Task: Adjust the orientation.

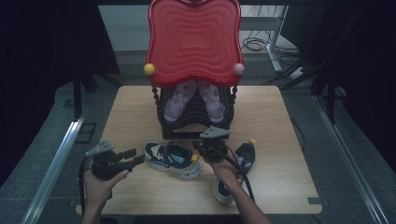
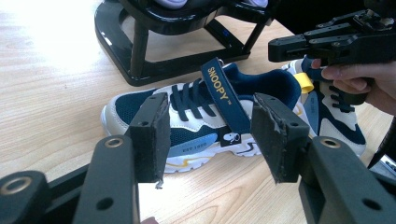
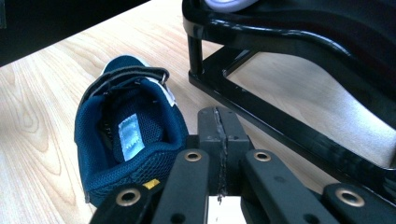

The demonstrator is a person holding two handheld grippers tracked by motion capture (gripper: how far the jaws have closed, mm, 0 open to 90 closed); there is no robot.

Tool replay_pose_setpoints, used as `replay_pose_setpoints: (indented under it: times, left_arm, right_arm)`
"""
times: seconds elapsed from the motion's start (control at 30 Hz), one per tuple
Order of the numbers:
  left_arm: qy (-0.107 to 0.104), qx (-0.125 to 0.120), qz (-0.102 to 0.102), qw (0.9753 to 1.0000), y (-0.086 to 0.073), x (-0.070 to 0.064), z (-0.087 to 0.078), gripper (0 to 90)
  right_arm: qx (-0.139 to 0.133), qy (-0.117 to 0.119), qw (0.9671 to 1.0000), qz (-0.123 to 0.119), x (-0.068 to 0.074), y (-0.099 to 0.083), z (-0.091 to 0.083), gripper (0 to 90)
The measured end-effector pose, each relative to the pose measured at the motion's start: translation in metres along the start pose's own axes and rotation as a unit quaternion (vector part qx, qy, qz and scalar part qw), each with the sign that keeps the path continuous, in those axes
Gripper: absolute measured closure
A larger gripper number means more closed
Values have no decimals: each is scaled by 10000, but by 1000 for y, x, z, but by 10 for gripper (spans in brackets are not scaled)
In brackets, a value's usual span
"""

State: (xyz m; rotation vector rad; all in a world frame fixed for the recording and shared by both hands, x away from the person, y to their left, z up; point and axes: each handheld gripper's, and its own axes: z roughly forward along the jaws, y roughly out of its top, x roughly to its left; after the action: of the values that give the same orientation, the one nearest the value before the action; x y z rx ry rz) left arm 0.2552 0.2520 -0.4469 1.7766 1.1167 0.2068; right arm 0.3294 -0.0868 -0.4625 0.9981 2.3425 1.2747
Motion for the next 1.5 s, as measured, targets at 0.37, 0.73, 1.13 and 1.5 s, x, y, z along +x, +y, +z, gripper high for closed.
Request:
replay_pose_setpoints:
  times: [0.37, 0.73, 1.13, 1.5]
  left_arm:
    - [5, 38, -17, 10000, -1, 0, 1, 478]
    - [-2, 76, -20, 10000, -1, 0, 3, 477]
    - [-2, 102, -21, 9999, -2, 0, 4, 477]
    - [-17, 197, -33, 9998, -4, 0, 9, 471]
  right_arm:
    - [261, 82, 9995, -171, 9, -5, 9, 900]
    - [446, 116, 9986, -270, 15, -10, 7, 900]
    - [541, 336, 9971, -423, 27, -15, 3, 900]
    - [362, 129, 9985, -399, 21, -14, -1, 899]
